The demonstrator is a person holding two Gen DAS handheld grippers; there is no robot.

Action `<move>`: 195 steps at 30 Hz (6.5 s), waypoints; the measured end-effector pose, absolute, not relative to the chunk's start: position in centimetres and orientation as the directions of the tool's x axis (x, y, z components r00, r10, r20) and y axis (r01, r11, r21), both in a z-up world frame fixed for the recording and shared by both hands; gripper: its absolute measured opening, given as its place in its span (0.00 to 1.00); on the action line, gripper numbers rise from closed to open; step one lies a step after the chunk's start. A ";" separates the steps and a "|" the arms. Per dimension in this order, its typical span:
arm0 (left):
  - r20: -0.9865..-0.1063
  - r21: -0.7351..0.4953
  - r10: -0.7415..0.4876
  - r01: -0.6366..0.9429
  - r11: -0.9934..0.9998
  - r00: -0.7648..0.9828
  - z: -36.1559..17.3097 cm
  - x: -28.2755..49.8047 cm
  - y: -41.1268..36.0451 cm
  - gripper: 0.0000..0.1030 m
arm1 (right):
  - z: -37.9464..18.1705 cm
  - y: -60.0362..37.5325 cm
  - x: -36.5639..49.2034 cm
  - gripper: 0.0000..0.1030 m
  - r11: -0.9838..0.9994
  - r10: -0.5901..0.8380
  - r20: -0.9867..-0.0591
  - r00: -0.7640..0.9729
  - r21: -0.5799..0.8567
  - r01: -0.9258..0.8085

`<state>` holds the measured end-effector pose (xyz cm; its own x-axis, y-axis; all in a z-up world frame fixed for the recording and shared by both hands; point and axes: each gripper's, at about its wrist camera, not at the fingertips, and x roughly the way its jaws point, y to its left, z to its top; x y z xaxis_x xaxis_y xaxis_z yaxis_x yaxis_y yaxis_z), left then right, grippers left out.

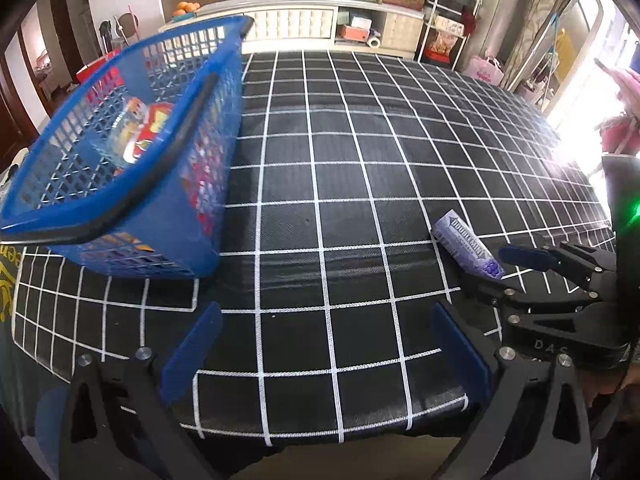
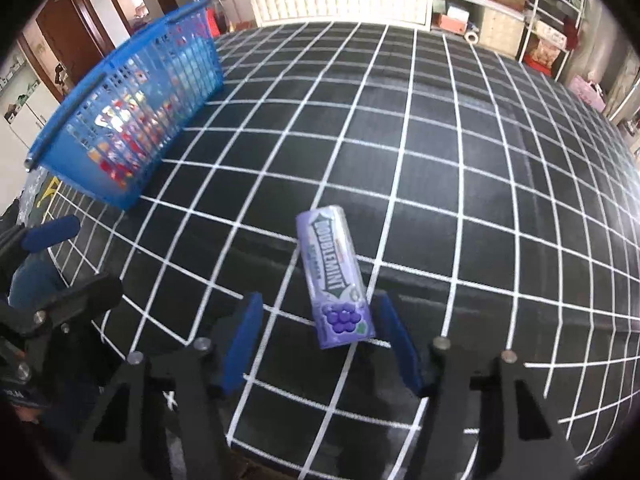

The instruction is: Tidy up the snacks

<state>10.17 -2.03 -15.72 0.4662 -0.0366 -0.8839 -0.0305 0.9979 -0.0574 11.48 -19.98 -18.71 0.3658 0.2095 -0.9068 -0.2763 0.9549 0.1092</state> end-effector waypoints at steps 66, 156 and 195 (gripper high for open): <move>-0.680 0.007 0.049 -0.060 0.998 0.732 0.9 4.6 12.2 1.00 | 0.1 -4.2 9.2 0.34 0.865 0.393 -0.654 0.646 0.025 -0.501; -0.456 -0.066 -0.042 0.013 0.998 0.889 8.1 -4.0 8.7 1.00 | 6.1 -9.4 0.3 1.00 0.938 0.308 -0.532 0.789 0.033 -0.344; -0.448 -0.051 -0.074 0.058 0.997 0.891 8.9 -7.1 6.6 1.00 | 6.5 -11.0 -4.1 1.00 0.945 0.319 -0.488 0.813 0.102 -0.310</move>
<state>-7.13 6.63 8.91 0.8910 -0.0743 -0.4478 0.0575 0.9970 -0.0509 -4.09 -10.98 6.50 0.8126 0.3192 -0.4878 -0.3103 0.9452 0.1015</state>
